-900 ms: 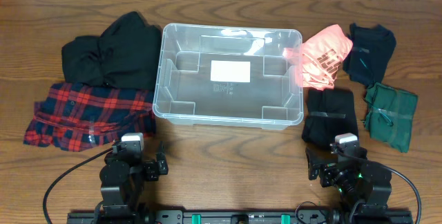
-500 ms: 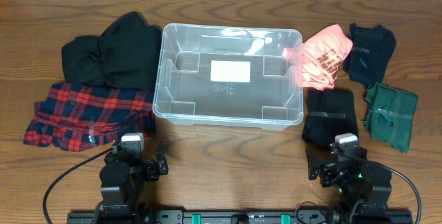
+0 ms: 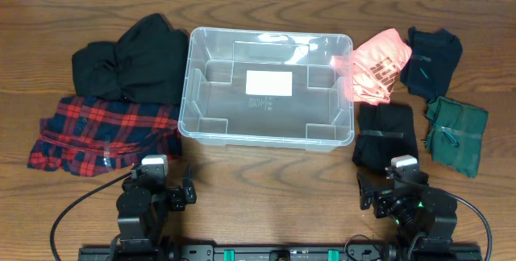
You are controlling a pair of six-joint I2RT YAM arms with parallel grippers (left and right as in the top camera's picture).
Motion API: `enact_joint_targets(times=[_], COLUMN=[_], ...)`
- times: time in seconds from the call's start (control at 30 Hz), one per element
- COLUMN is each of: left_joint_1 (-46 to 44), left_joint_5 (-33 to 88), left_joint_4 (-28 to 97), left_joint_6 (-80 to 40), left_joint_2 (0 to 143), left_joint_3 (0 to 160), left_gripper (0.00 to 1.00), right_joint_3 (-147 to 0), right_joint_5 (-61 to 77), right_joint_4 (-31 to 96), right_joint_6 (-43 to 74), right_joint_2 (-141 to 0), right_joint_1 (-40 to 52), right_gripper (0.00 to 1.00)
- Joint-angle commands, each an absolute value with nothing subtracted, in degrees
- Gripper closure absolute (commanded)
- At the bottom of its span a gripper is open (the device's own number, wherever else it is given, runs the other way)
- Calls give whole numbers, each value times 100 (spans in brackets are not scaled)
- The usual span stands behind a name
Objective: Pack container
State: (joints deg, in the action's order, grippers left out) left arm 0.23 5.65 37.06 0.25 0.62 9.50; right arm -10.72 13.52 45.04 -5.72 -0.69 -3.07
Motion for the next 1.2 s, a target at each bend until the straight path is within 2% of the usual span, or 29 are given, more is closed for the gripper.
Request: enact_joint_targets(times=[0.0,0.77,1.03,1.17], left_joint_1=[3,3,3,3], left_joint_5=[576,576,576,576], left_joint_4=[3701,3701,3701,3701], left_joint_6=[84,84,84,84], left_joint_2=[23,23,23,23], left_joint_3=[897,897,897,897], left_gripper=[2,2,2,2], right_joint_3=[-1017,-1017,-1017,-1028], right_joint_5=[1415,1317,2987,3583], right_joint_4=[4499,4322,3769,3173], right_joint_6=[-674,-735,-672,-49], right_joint_2=[-32,-32,-32,-32], right_joint_1=[-250,-248,-248,-250], right_gripper=[1,1,1,1])
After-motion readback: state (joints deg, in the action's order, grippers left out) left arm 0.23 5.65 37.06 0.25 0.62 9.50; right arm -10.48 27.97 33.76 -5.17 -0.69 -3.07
